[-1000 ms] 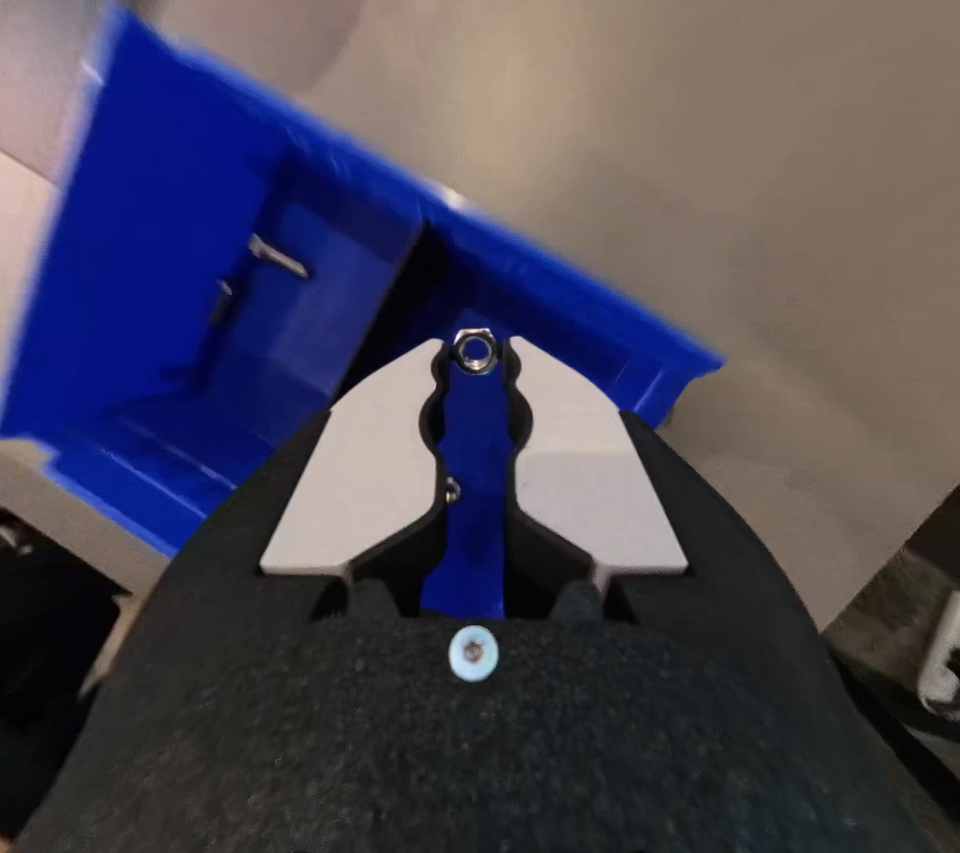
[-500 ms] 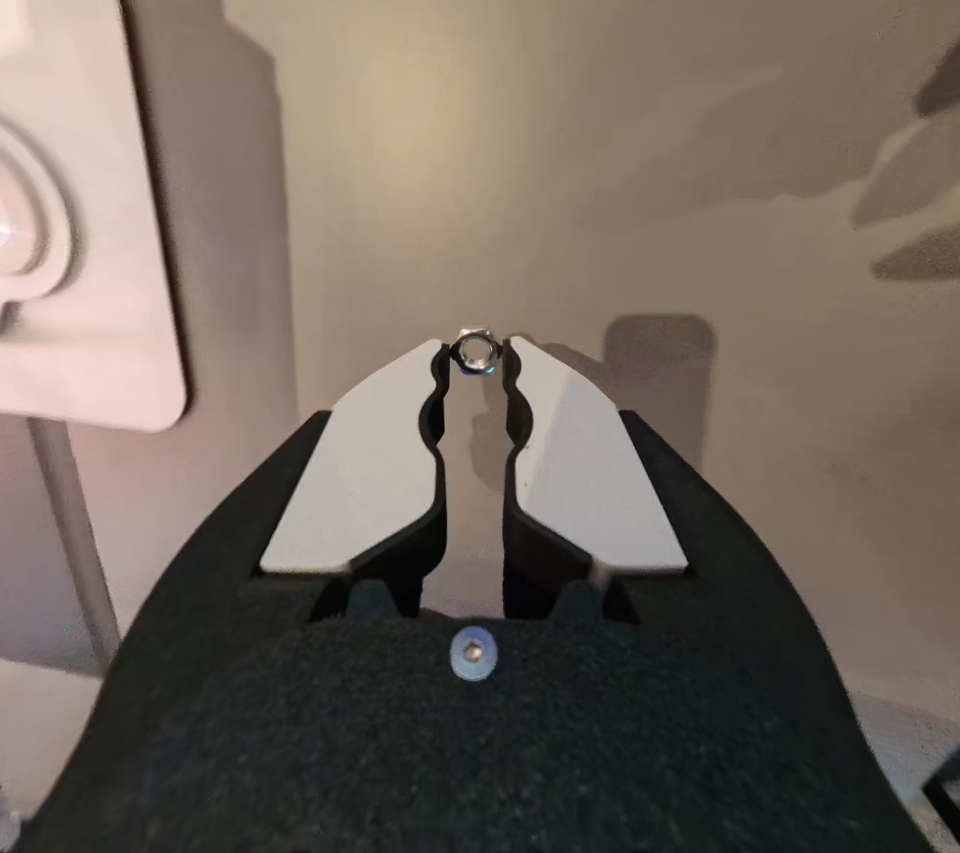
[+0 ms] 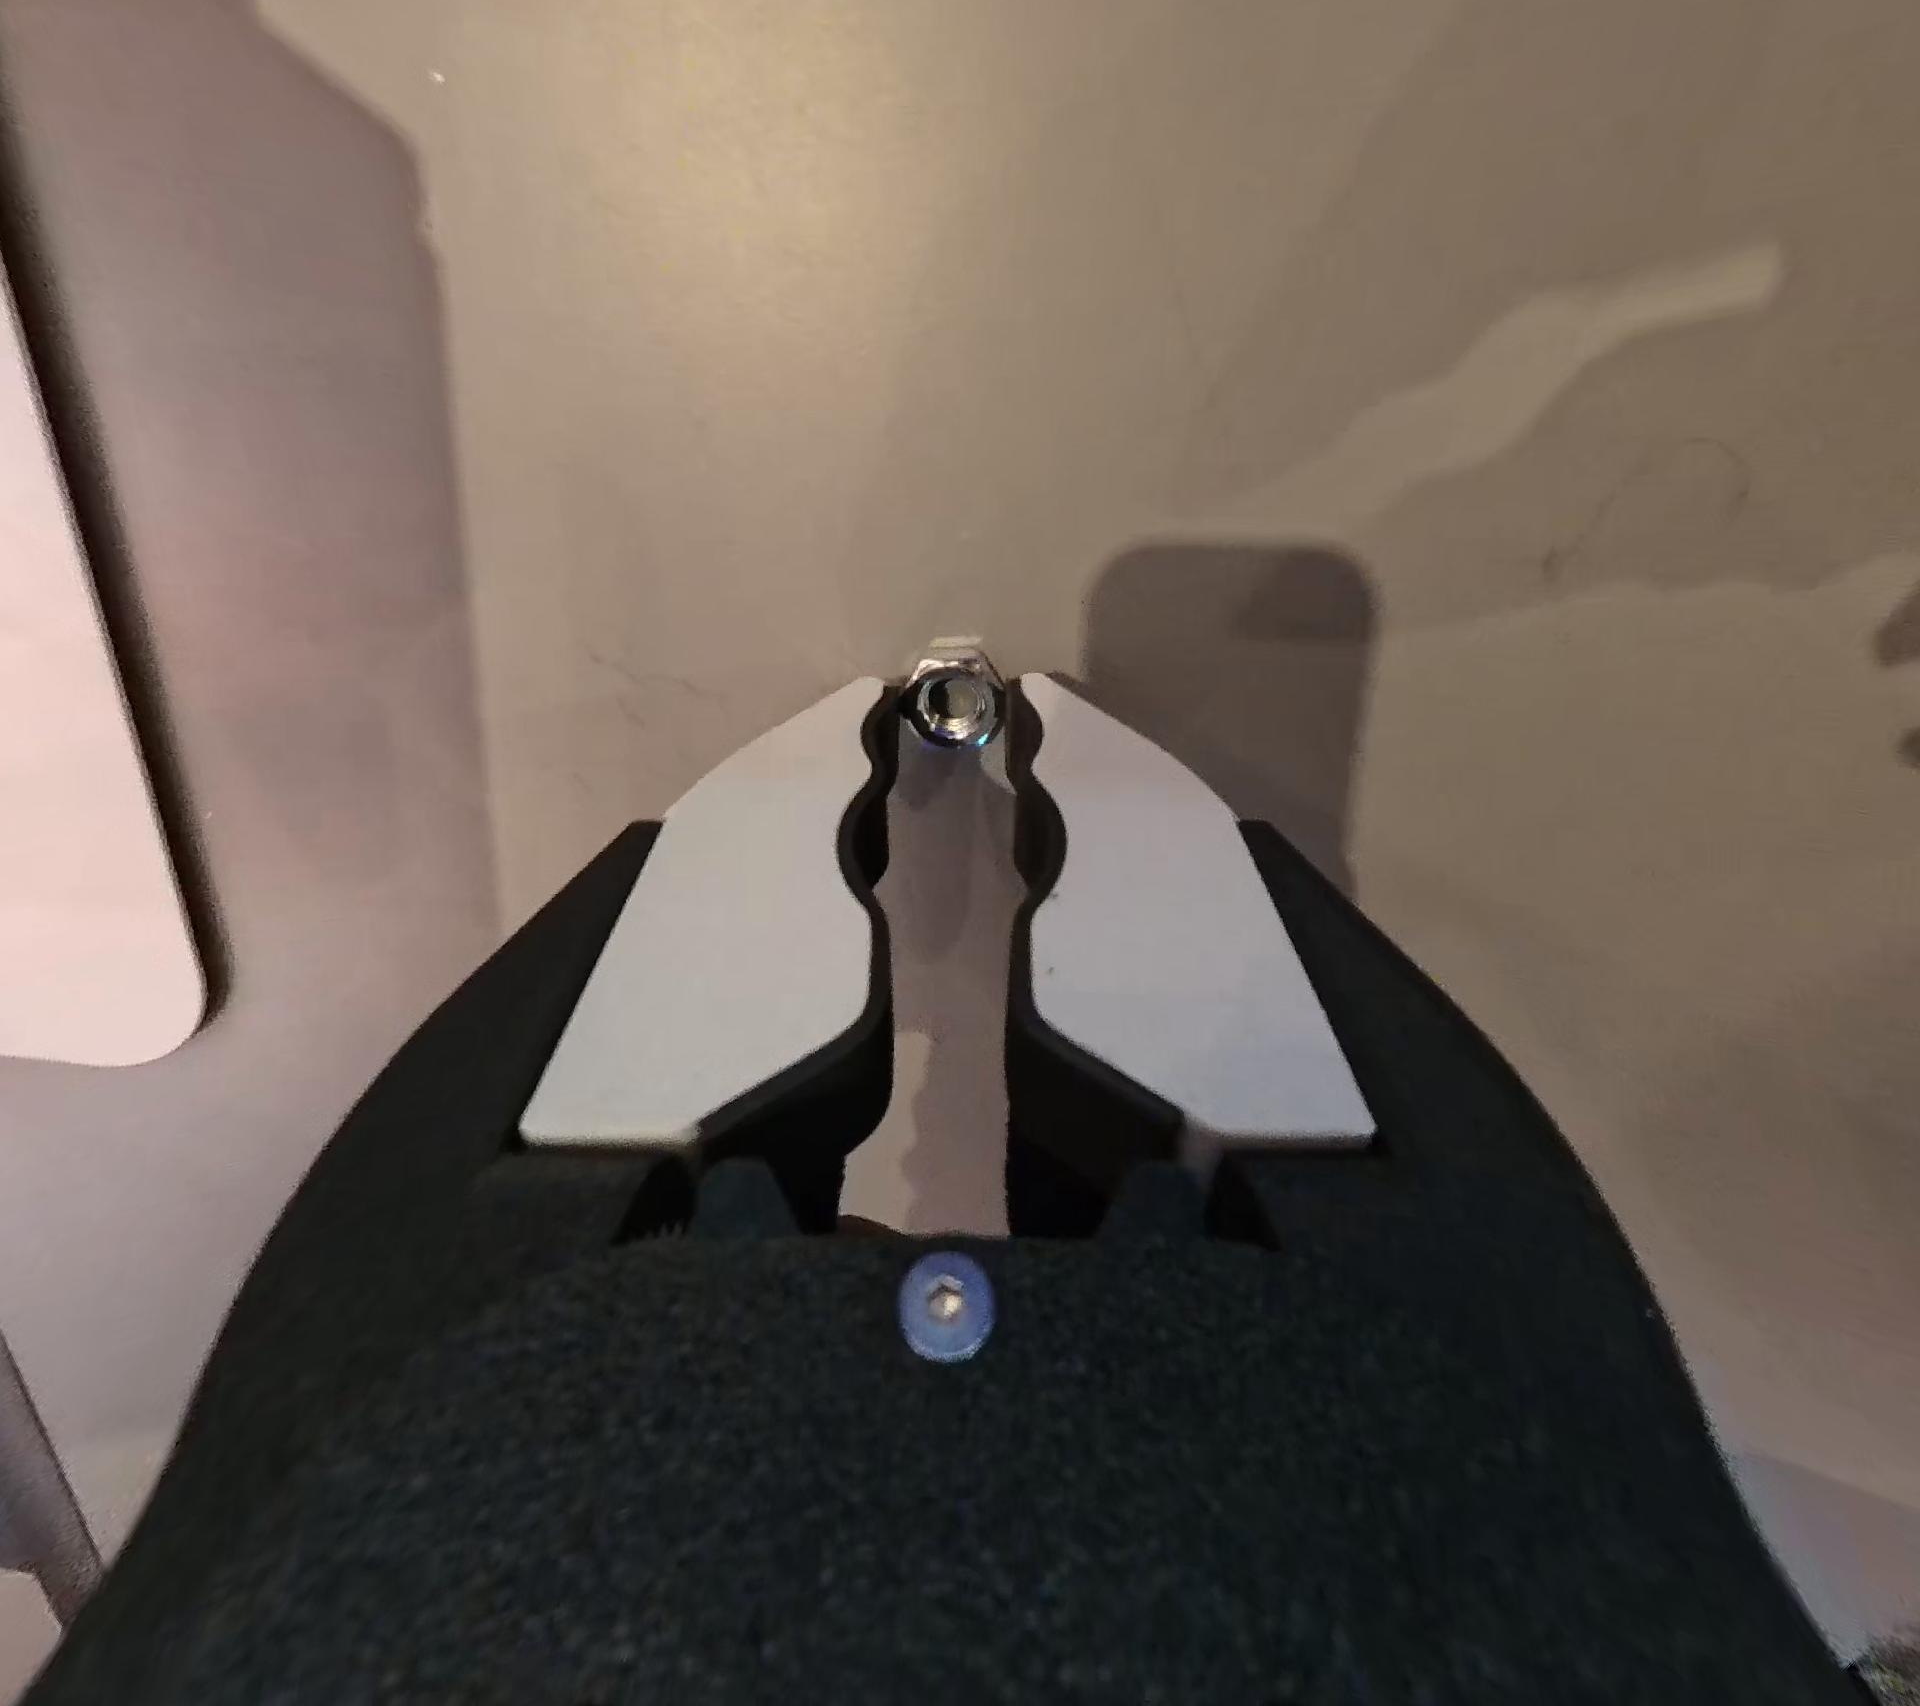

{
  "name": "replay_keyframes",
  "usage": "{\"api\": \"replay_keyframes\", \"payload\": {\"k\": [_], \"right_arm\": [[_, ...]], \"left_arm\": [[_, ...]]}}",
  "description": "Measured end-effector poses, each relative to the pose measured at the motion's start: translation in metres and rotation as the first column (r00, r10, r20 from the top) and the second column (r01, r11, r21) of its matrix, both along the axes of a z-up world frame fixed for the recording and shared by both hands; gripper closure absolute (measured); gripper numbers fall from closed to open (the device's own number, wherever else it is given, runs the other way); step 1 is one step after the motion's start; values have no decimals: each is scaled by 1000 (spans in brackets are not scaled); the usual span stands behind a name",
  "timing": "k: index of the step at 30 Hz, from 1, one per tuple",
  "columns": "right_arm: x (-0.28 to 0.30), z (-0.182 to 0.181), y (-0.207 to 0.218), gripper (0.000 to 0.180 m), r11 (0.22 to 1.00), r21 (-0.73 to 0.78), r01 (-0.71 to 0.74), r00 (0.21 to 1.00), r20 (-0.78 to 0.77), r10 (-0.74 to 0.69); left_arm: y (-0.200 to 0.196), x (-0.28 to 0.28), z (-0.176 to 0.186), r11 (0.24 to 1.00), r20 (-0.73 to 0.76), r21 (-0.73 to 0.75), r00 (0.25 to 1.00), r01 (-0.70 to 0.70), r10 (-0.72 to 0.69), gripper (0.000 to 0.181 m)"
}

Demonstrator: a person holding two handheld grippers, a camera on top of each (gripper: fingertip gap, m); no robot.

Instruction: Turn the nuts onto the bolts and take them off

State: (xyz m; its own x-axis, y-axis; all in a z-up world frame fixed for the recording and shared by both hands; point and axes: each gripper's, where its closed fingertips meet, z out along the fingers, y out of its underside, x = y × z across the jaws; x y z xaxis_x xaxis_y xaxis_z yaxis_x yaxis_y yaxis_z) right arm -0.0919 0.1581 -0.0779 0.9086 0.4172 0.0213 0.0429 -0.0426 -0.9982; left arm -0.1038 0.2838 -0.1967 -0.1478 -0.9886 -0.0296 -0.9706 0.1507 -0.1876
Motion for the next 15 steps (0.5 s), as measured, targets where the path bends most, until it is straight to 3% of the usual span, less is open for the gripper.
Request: {"api": "replay_keyframes", "payload": {"k": [2, 4, 6, 8, 11, 15], "right_arm": [[0, 0, 0, 163, 1000, -3, -2, 1000, -2, 2], [0, -1, 0, 163, 1000, -8, -4, 1000, -11, 4], [1, -1, 0, 163, 1000, -13, -8, 1000, -18, 8], [0, -1, 0, 164, 1000, -15, -12, 1000, -21, 11], [-2, -2, -1, 164, 1000, -17, -16, 1000, -16, 16], [-3, -4, 0, 164, 1000, -22, -16, 1000, 1, 16]], "left_arm": [[0, -1, 1, 1000, -3, 5, 1000, 1, -1, 161], [-3, -1, 10, 1000, 24, -16, 1000, -11, 11, 143], [-5, -2, 37, 1000, 115, -25, 993, -16, 19, 138], [-1, -9, 82, 999, 251, 11, 967, -49, 45, 136], [15, -45, 163, 975, 460, 90, 877, -205, 142, 137], [39, -139, 246, 865, 631, 130, 713, -484, 304, 135]]}}
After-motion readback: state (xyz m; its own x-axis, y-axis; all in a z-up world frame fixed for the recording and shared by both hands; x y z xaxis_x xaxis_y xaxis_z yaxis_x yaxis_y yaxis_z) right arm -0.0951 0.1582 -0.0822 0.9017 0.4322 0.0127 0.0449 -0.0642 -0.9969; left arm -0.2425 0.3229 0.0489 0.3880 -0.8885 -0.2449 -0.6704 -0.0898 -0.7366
